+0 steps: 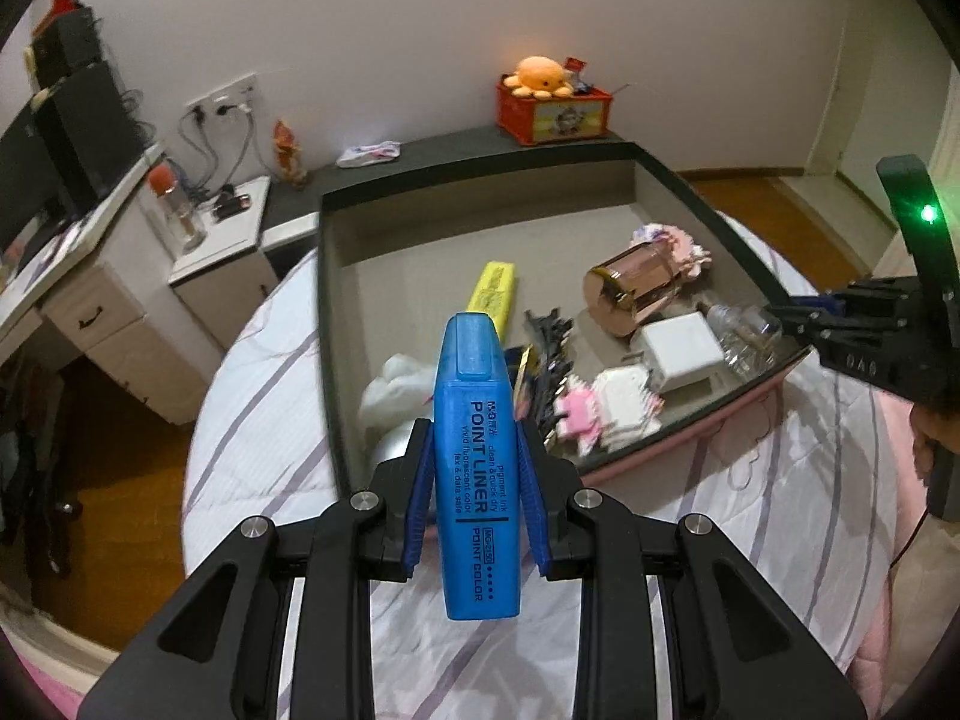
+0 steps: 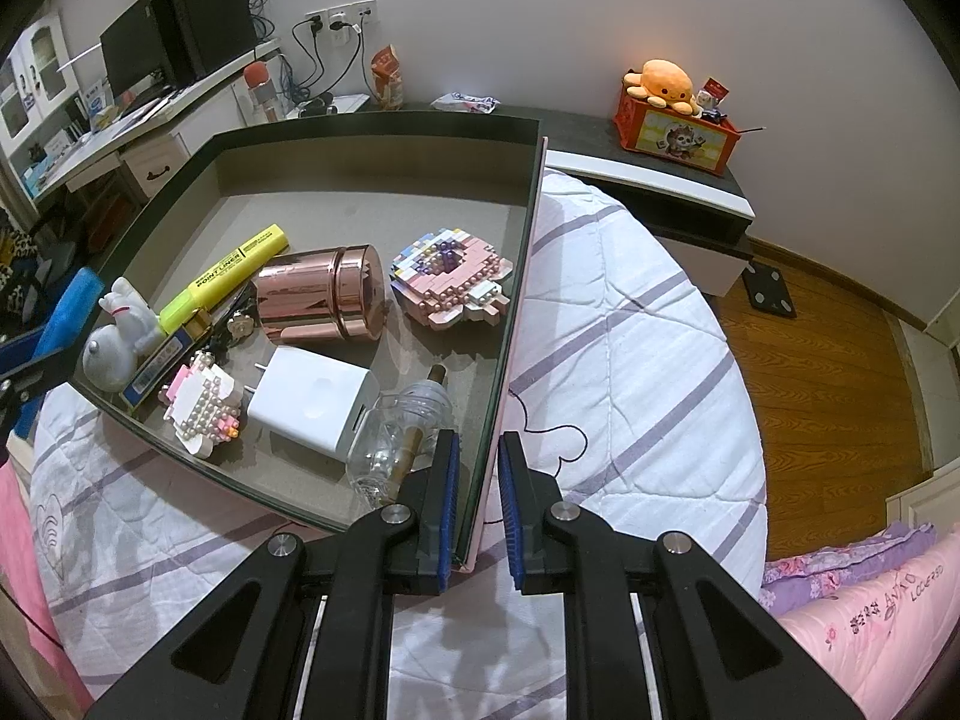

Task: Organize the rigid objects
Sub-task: 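Lower the blue highlighter into the pink box and open the left tool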

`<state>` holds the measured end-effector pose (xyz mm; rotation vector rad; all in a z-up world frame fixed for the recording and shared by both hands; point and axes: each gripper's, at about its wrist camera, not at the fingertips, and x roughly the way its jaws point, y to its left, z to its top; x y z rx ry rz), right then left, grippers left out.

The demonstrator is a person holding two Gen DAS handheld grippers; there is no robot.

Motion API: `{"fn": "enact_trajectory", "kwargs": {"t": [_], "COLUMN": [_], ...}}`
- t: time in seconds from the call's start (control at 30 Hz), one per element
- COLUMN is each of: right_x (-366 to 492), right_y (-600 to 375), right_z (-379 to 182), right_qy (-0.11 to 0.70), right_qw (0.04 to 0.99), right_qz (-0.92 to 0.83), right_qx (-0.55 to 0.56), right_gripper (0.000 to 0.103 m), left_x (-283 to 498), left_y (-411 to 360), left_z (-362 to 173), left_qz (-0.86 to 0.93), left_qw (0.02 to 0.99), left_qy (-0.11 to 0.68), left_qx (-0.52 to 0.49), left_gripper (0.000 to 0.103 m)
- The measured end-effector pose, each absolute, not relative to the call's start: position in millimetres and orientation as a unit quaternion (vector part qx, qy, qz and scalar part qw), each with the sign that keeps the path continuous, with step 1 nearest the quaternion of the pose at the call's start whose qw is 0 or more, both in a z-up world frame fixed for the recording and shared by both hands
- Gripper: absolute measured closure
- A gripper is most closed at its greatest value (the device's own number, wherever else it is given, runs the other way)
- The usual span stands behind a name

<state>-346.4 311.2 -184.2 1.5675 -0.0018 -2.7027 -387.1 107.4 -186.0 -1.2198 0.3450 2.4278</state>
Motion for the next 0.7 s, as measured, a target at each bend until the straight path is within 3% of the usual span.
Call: {"fn": "enact_trajectory", "kwargs": {"t": [0.23, 0.7], "right_x": [-348, -348], "right_y": [313, 312], "right_z": [-185, -186], "right_qy": [0.003, 0.007], "right_qw": [0.01, 0.011], "right_qz": [-0.864, -0.864], "right_qx": [0.504, 0.504], "right_gripper": [0.088, 0.088], "left_x": [-417, -438], "left_y": [135, 158], "left_z": [-188, -211], "left_qz": [0.845, 0.831], "left_qw": [0.26, 0.239], "left_qy": [0.115, 0.149], "left_qx": [-0.453, -0.479], "left_gripper": [0.076, 0.076]}}
